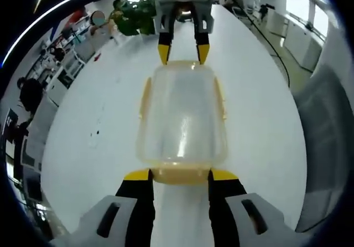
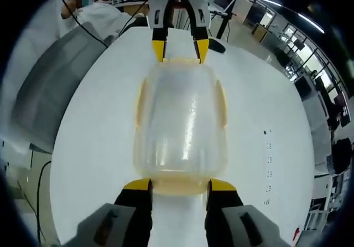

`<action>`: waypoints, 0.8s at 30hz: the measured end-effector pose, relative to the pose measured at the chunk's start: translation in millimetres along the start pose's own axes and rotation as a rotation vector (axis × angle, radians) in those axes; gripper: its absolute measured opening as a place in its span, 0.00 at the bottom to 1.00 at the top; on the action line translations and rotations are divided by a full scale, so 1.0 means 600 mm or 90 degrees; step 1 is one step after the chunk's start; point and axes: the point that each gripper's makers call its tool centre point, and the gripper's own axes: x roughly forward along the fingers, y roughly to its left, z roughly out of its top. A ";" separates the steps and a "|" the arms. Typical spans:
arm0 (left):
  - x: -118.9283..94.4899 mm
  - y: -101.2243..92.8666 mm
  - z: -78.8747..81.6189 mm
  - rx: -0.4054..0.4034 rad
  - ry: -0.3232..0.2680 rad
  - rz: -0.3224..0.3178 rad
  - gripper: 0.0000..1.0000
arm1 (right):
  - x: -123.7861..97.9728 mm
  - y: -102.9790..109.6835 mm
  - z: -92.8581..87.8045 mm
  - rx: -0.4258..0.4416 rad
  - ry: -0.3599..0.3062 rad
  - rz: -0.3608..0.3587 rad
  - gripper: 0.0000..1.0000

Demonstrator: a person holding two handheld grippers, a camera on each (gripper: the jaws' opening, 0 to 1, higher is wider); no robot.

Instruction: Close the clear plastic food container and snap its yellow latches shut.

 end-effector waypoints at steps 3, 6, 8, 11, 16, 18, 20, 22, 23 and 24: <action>0.009 0.000 0.011 -0.001 -0.001 -0.008 0.35 | -0.002 0.001 -0.012 0.007 0.004 0.001 0.35; 0.013 -0.001 0.020 0.002 -0.004 -0.011 0.35 | -0.006 0.002 -0.023 0.015 0.003 0.003 0.35; 0.019 -0.001 0.026 0.000 -0.007 -0.014 0.35 | -0.008 0.002 -0.030 0.021 0.000 0.007 0.35; 0.027 -0.002 0.036 -0.004 -0.007 -0.020 0.35 | -0.010 0.003 -0.042 0.022 0.004 0.014 0.35; 0.035 -0.003 0.056 -0.008 -0.016 -0.020 0.35 | -0.015 -0.001 -0.063 0.018 0.017 0.016 0.35; 0.037 -0.002 0.062 -0.005 -0.018 -0.018 0.35 | -0.017 -0.002 -0.071 0.017 0.021 0.016 0.35; 0.041 -0.002 0.068 -0.006 -0.021 -0.016 0.35 | -0.019 -0.003 -0.078 0.018 0.020 0.016 0.35; 0.044 -0.003 0.074 -0.010 -0.025 -0.015 0.35 | -0.020 -0.004 -0.085 0.017 0.023 0.015 0.35; 0.047 -0.003 0.076 -0.012 -0.027 -0.015 0.35 | -0.021 -0.004 -0.087 0.015 0.024 0.015 0.35; 0.049 -0.004 0.077 -0.012 -0.029 -0.015 0.35 | -0.022 -0.004 -0.089 0.016 0.024 0.016 0.35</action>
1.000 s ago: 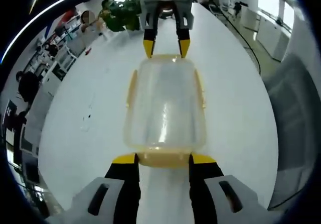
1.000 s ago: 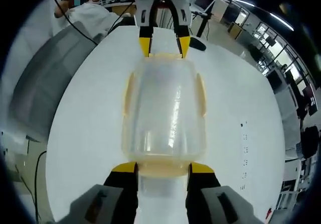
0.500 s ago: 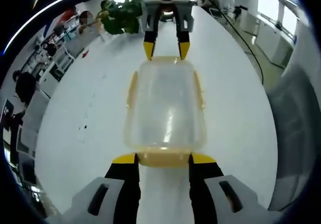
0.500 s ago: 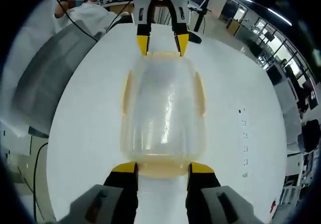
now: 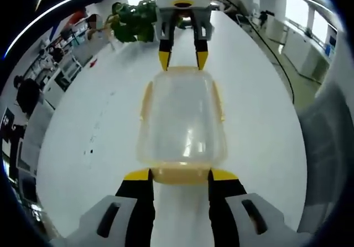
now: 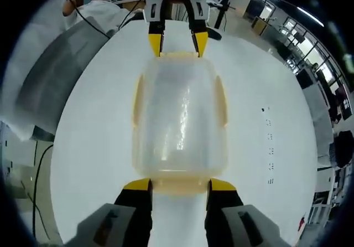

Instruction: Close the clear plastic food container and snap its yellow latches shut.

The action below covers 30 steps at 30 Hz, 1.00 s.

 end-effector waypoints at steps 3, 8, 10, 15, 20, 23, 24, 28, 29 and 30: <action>0.005 -0.001 0.006 -0.005 -0.006 -0.005 0.35 | -0.002 -0.001 -0.010 0.002 0.001 0.005 0.35; 0.011 0.002 0.017 -0.002 -0.012 -0.007 0.35 | -0.003 -0.003 -0.020 0.005 0.001 0.009 0.35; 0.012 0.004 0.018 -0.002 -0.012 -0.007 0.35 | -0.003 -0.005 -0.021 0.005 0.000 0.008 0.35; 0.019 0.009 0.017 -0.003 -0.009 -0.006 0.35 | 0.002 -0.010 -0.026 0.005 0.002 0.011 0.35; 0.029 0.012 0.013 -0.007 -0.004 -0.008 0.35 | 0.011 -0.013 -0.030 0.006 0.004 0.016 0.35; 0.036 0.012 0.010 -0.008 -0.002 -0.011 0.35 | 0.016 -0.012 -0.033 0.007 0.007 0.022 0.35; 0.038 0.012 0.010 -0.009 -0.002 -0.012 0.35 | 0.017 -0.012 -0.035 0.009 0.007 0.024 0.35; 0.044 0.011 0.014 -0.012 -0.008 -0.017 0.35 | 0.021 -0.011 -0.046 0.013 0.010 0.028 0.35; 0.047 0.010 0.015 -0.010 -0.009 -0.018 0.35 | 0.021 -0.010 -0.048 0.015 0.010 0.030 0.35; 0.049 0.010 0.015 -0.011 -0.010 -0.019 0.35 | 0.021 -0.010 -0.048 0.015 0.010 0.030 0.35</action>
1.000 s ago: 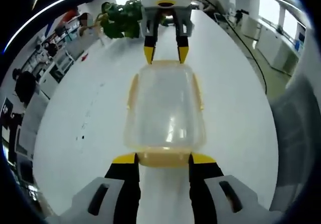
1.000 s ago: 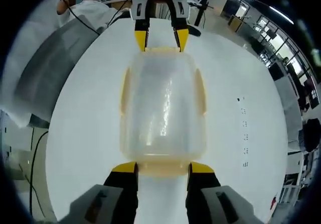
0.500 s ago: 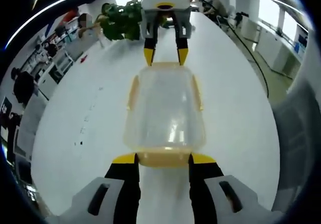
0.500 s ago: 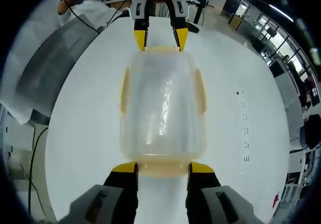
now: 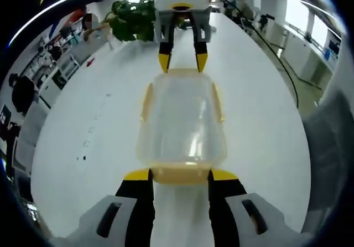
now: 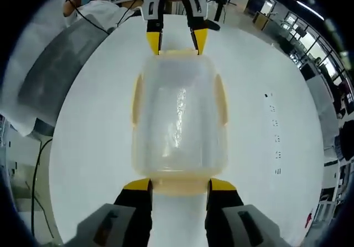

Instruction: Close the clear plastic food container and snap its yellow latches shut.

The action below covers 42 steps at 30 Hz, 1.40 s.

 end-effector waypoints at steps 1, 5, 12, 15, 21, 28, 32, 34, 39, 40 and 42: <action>0.003 0.000 0.000 -0.001 0.000 -0.001 0.35 | 0.001 0.000 -0.001 0.003 0.000 0.002 0.35; 0.007 0.000 -0.004 -0.001 0.004 -0.006 0.35 | 0.005 0.000 -0.001 0.005 -0.002 0.008 0.35; 0.007 -0.001 -0.012 -0.004 0.011 -0.015 0.35 | 0.007 0.003 0.006 0.012 -0.008 0.020 0.36; 0.009 -0.001 -0.016 -0.002 0.013 -0.017 0.35 | 0.006 0.006 0.008 0.021 -0.013 0.025 0.36; 0.015 -0.001 -0.022 -0.001 0.017 -0.019 0.36 | 0.008 0.009 0.009 0.028 -0.017 0.029 0.36; 0.014 -0.001 -0.023 -0.001 0.013 -0.026 0.36 | 0.009 0.011 0.010 0.032 -0.019 0.026 0.37; 0.014 -0.003 -0.025 0.000 0.007 -0.027 0.36 | 0.010 0.011 0.010 0.025 -0.020 0.020 0.37; 0.014 -0.003 -0.026 0.002 0.003 -0.024 0.37 | 0.010 0.011 0.010 0.027 -0.020 0.016 0.38; 0.011 0.000 -0.038 -0.008 0.010 -0.019 0.39 | 0.009 0.013 0.011 0.059 -0.034 0.014 0.38; 0.010 -0.001 -0.043 -0.007 0.014 -0.020 0.42 | 0.008 0.013 0.010 0.062 -0.035 0.013 0.39; 0.007 -0.005 -0.054 0.002 0.023 -0.019 0.46 | 0.004 0.014 0.010 0.068 -0.045 0.006 0.45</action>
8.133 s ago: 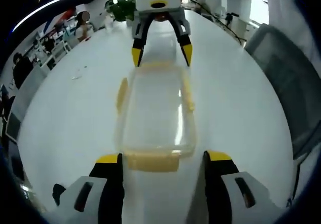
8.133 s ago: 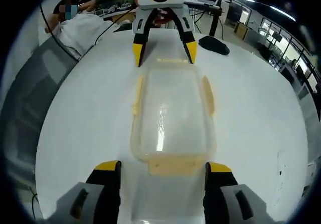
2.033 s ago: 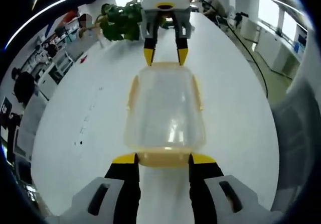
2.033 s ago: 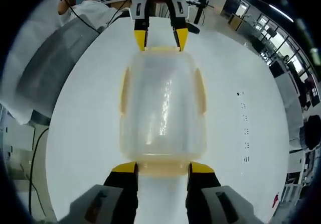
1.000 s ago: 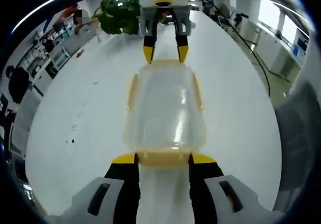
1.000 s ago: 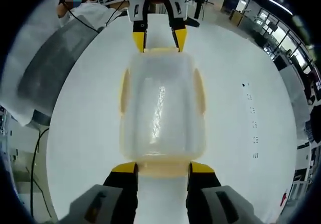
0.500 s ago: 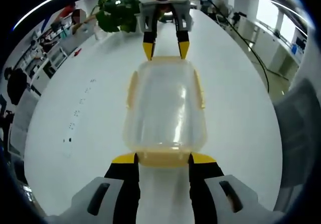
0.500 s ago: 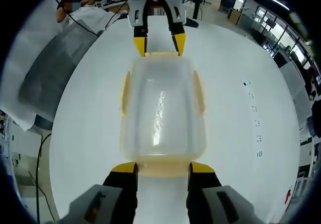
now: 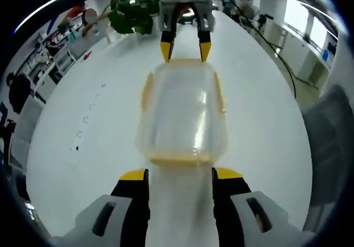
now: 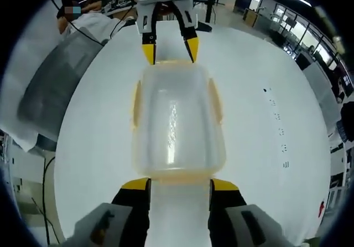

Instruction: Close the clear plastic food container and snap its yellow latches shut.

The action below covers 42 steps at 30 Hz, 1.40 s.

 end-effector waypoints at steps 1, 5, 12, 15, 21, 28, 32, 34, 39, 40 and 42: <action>-0.003 -0.002 -0.006 0.001 0.002 0.000 0.45 | -0.001 0.002 0.001 0.013 -0.010 0.002 0.47; -0.013 -0.007 -0.010 -0.058 -0.003 -0.004 0.41 | -0.011 0.017 0.003 0.033 -0.029 0.013 0.46; -0.034 -0.006 0.020 -0.138 -0.038 0.016 0.40 | -0.039 0.009 0.034 0.133 -0.104 -0.028 0.38; -0.033 -0.008 0.028 -0.160 -0.047 0.024 0.40 | -0.043 -0.002 0.042 0.187 -0.114 -0.042 0.35; -0.029 0.003 0.039 -0.222 -0.063 0.049 0.41 | -0.034 -0.009 0.036 0.228 -0.071 -0.075 0.34; -0.027 0.008 0.048 -0.295 -0.075 0.070 0.39 | -0.025 -0.007 0.053 0.260 -0.082 -0.085 0.41; -0.024 0.005 0.044 -0.324 -0.067 0.079 0.39 | -0.019 -0.008 0.052 0.293 -0.080 -0.093 0.41; -0.020 0.006 0.043 -0.343 -0.064 0.085 0.39 | -0.019 -0.007 0.049 0.306 -0.076 -0.095 0.40; -0.014 0.006 0.051 -0.445 -0.082 0.075 0.44 | -0.014 -0.005 0.046 0.325 -0.057 -0.097 0.42; -0.014 0.011 0.049 -0.453 -0.083 0.082 0.44 | -0.015 -0.005 0.048 0.342 -0.062 -0.096 0.42; -0.013 0.011 0.046 -0.447 -0.076 0.089 0.44 | -0.015 -0.009 0.049 0.361 -0.066 -0.098 0.42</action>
